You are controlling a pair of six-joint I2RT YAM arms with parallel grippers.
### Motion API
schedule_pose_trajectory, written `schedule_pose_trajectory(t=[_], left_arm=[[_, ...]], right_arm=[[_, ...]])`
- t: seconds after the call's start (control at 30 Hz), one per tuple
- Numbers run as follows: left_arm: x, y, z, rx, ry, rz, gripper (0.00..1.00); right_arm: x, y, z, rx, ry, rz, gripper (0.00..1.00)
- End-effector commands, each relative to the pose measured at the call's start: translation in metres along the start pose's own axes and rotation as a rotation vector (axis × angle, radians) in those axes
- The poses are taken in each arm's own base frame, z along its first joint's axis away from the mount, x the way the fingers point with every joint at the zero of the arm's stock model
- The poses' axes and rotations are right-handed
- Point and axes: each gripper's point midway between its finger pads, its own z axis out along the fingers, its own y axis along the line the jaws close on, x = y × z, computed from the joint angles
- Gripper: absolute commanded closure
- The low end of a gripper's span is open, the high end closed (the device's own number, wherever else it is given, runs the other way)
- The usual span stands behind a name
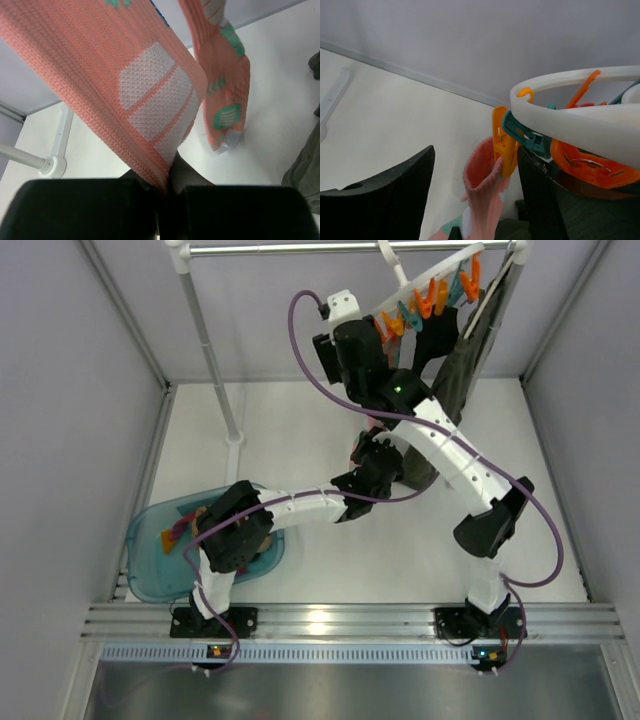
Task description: Remove the socks clipped to the hanger
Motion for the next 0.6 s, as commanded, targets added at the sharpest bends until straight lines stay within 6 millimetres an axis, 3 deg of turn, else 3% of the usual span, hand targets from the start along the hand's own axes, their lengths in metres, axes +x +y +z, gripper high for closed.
schedule_pose_trajectory(t=[0.0, 0.1, 0.33, 0.57], left_arm=[[-0.024, 0.002, -0.001, 0.006, -0.041, -0.070, 1.00], [-0.024, 0.000, 0.001, 0.004, -0.041, -0.063, 1.00], [-0.030, 0.005, -0.005, 0.026, -0.052, -0.113, 1.00], [-0.037, 0.013, -0.016, 0.038, -0.065, -0.136, 1.00]], right_arm=[[-0.025, -0.019, -0.012, 0.057, -0.065, 0.050, 0.36], [-0.025, -0.020, -0.014, 0.054, -0.076, 0.051, 0.36], [-0.019, -0.012, 0.016, 0.045, -0.060, 0.022, 0.38], [-0.017, -0.028, 0.036, 0.176, -0.074, -0.009, 0.36]])
